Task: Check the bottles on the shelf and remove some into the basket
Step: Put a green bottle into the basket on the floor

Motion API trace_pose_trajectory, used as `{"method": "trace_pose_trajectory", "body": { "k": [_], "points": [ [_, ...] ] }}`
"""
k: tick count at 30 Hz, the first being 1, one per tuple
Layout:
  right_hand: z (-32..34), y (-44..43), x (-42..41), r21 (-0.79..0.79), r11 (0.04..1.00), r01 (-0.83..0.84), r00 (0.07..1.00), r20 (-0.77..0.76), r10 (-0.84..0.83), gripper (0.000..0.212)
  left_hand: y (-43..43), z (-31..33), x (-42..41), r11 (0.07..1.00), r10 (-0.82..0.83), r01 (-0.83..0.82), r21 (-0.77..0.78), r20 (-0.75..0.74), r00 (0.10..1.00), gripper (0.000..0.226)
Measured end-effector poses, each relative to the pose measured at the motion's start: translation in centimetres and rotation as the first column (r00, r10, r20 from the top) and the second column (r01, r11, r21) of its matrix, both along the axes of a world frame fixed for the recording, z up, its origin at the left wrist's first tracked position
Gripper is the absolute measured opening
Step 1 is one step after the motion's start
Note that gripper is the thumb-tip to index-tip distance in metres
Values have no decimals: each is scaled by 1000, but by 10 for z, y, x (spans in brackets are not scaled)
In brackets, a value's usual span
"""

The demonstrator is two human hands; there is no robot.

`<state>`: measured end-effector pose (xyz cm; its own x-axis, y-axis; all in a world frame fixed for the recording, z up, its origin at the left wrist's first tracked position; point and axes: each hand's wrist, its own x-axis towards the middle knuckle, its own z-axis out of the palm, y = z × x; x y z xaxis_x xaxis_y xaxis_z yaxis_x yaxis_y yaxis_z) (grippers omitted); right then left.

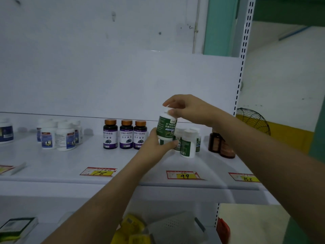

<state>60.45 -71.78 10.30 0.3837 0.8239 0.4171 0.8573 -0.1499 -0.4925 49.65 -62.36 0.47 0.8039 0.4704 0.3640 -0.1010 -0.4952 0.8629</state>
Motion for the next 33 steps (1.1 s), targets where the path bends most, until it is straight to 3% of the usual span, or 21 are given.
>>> {"method": "trace_pose_trajectory", "body": {
  "k": [4,11,17,20,22,25,28,31,33],
  "points": [
    [8,-5,-7,29,999,-40,999,-15,40,26,2,9,-1,997,47,-43,-62,65,997,42],
    [5,1,-10,233,961,150,986,-111,-127,38,-14,8,0,965,251,-224,-139,221,942,44],
    [8,-9,-11,281,959,-42,976,-193,99,20,-17,14,-7,988,44,-17,-153,174,984,42],
    [9,-12,-10,341,937,-80,935,-300,189,23,-20,16,-8,983,79,-30,-179,272,959,44],
    [8,-12,-11,331,943,-42,934,-322,154,31,-25,17,-6,982,127,-78,-169,300,945,47],
    [8,-12,-12,337,941,17,952,-292,88,35,-29,20,-6,984,146,-108,-145,282,948,53],
    [10,-16,-11,346,937,-45,934,-318,162,28,-27,28,-11,991,47,-22,-131,190,981,62],
    [11,-19,-12,323,937,-130,896,-365,251,24,-24,35,-13,997,19,-12,-71,104,994,49],
    [11,-17,-14,298,946,-129,902,-362,236,22,-23,35,-12,996,70,-61,-68,136,988,49]
  ]
}}
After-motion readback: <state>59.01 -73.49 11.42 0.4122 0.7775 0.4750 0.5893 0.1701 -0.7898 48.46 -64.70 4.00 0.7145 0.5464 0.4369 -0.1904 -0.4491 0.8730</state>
